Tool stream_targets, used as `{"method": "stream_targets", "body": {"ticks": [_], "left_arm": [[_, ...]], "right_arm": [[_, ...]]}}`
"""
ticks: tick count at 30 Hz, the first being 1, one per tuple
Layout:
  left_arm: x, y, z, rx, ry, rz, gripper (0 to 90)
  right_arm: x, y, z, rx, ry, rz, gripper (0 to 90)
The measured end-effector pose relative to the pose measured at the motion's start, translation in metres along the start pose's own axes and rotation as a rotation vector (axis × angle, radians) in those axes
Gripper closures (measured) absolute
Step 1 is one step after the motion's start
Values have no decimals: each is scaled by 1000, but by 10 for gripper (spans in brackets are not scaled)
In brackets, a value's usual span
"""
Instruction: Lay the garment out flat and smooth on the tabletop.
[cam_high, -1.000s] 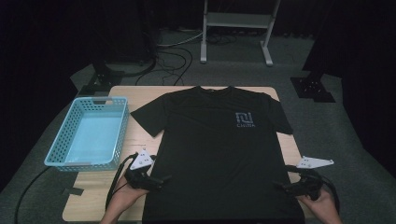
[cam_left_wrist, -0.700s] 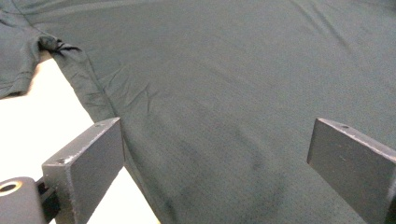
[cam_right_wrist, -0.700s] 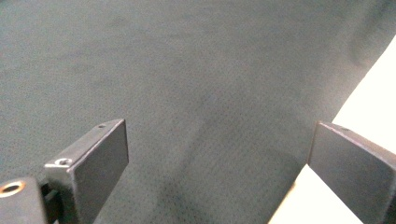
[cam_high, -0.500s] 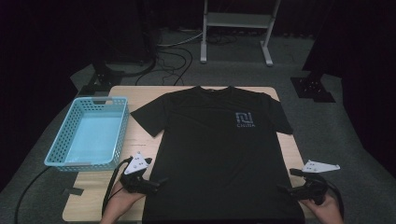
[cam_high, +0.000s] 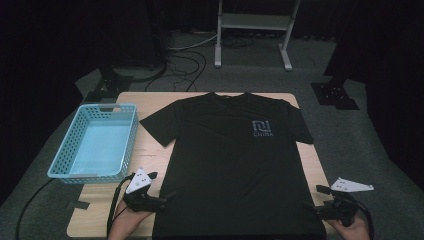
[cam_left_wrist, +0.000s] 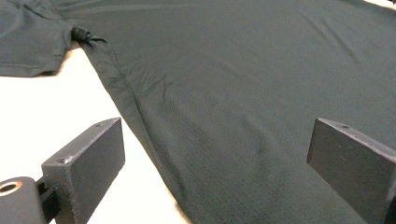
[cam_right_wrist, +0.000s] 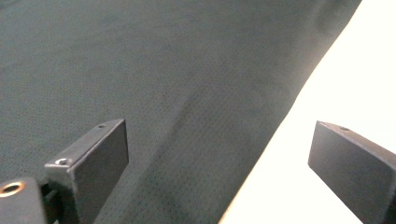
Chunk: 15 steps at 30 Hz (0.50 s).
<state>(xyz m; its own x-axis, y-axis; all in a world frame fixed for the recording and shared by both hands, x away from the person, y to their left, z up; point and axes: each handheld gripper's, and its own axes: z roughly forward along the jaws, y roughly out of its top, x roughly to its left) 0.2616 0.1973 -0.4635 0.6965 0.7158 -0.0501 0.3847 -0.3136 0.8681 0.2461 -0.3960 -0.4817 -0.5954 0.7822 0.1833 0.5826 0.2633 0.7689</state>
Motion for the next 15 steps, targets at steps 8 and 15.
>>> {"method": "stream_targets", "body": {"ticks": [8, 15], "left_arm": [[-5, -6, -2, -8, 25, -2, 29], [-13, -6, -3, 1, 22, 29, 28]], "right_arm": [[1, -11, -5, -70, -24, 34, 51], [6, -13, -11, -100, -45, 20, 51]]}}
